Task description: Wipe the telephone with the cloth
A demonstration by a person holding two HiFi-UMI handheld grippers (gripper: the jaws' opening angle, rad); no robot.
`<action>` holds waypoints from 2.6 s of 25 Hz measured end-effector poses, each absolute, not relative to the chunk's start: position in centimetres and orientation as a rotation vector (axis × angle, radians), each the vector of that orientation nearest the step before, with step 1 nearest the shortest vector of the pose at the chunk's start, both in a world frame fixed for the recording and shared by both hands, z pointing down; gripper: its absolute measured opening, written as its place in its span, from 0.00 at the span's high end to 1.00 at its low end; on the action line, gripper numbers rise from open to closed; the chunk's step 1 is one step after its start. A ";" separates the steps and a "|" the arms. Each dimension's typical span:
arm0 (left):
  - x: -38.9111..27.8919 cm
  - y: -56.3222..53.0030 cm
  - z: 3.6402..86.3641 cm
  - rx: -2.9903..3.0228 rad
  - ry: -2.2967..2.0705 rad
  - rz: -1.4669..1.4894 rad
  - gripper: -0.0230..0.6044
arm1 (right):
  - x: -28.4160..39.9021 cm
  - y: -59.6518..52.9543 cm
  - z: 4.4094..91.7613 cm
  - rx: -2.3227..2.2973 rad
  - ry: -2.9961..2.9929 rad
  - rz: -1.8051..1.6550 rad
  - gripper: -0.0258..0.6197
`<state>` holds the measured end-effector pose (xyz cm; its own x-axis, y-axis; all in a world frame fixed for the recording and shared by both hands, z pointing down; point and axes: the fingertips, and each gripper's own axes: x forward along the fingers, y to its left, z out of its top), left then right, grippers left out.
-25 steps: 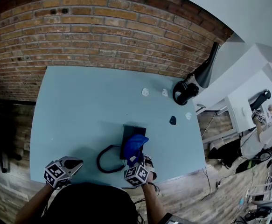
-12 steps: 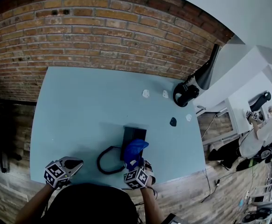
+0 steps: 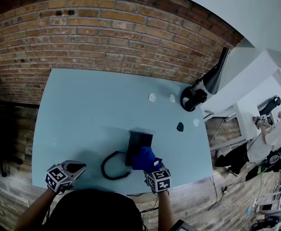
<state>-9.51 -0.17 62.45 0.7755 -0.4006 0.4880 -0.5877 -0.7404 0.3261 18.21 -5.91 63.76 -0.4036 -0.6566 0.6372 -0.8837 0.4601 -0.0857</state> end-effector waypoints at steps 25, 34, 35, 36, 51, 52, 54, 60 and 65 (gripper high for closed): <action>-11.6 -1.4 62.5 2.461 -0.821 0.520 0.93 | 20.4 -14.1 64.6 0.936 -1.650 -0.157 0.82; -10.4 -1.3 62.4 2.477 -0.790 0.508 0.93 | 19.6 -11.7 65.7 0.911 -1.654 -0.151 0.82; -10.3 -1.3 62.4 2.478 -0.790 0.504 0.93 | 19.5 -11.5 65.7 0.908 -1.657 -0.150 0.82; -10.2 -1.3 62.4 2.479 -0.788 0.501 0.93 | 19.4 -11.3 65.8 0.904 -1.660 -0.146 0.82; -10.4 -0.9 62.4 2.480 -0.777 0.493 0.93 | 18.7 -9.5 66.5 0.915 -1.673 -0.113 0.82; -10.3 -0.9 62.4 2.481 -0.775 0.494 0.93 | 18.7 -9.4 66.5 0.913 -1.673 -0.110 0.82; -10.3 -0.9 62.4 2.484 -0.772 0.496 0.93 | 18.6 -9.0 66.7 0.914 -1.679 -0.096 0.82; -10.0 -0.7 62.5 2.486 -0.763 0.502 0.93 | 18.3 -8.0 67.2 0.928 -1.699 -0.082 0.82; -10.0 -0.4 62.9 2.481 -0.759 0.511 0.93 | 18.0 -7.5 67.5 0.939 -1.707 -0.087 0.82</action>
<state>-10.02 -0.41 62.91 0.7750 -0.4136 0.4778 -0.5981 -0.7242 0.3432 18.04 -7.46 67.53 -0.0526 -0.6190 0.7837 -0.5364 0.6794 0.5006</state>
